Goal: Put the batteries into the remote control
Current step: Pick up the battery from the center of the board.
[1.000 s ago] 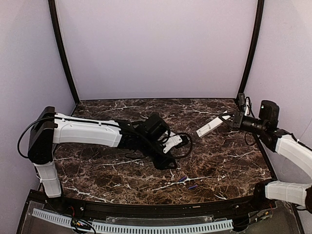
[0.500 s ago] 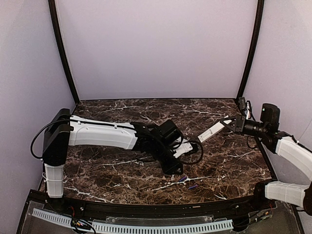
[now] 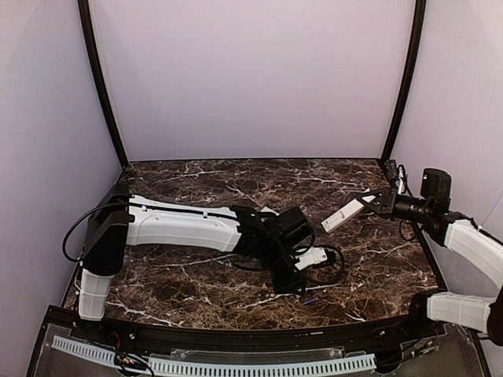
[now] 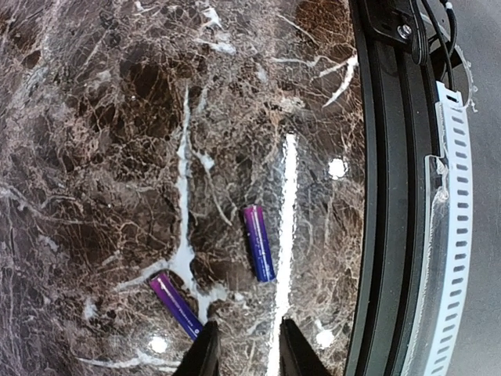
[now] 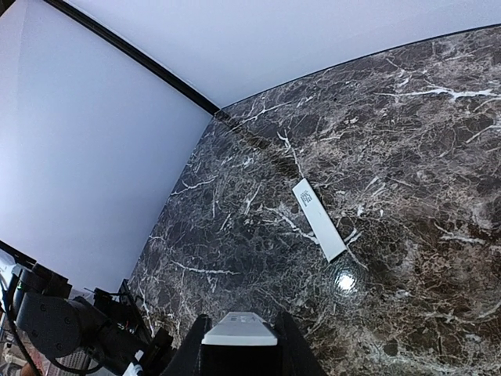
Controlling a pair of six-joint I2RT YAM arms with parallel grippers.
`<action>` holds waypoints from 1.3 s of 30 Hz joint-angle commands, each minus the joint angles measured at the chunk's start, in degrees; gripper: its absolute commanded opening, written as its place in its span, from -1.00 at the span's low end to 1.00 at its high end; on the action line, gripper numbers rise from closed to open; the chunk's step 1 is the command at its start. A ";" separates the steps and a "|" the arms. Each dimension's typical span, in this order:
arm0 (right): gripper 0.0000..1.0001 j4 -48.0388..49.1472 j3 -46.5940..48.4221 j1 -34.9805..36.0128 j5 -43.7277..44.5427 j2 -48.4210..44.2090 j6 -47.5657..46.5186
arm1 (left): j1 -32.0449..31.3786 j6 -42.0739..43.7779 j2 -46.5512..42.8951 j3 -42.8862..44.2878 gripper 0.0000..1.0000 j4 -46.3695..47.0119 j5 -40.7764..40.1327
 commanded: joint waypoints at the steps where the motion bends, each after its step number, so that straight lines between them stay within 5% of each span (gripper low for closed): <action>1: -1.00 0.76 -0.60 -0.70 -1.07 0.24 -1.00 | -1.01 1.97 1.97 3.19 -0.50 -4.13 0.32; 24: -1.00 0.10 -1.35 -4.01 -2.80 0.96 -1.60 | 0.70 -1.67 5.70 9.15 -0.50 -8.80 -6.18; 39: -1.00 -0.04 -1.16 -4.98 -3.22 1.50 -2.06 | 1.76 -1.60 9.92 11.96 -0.29 -13.52 -6.43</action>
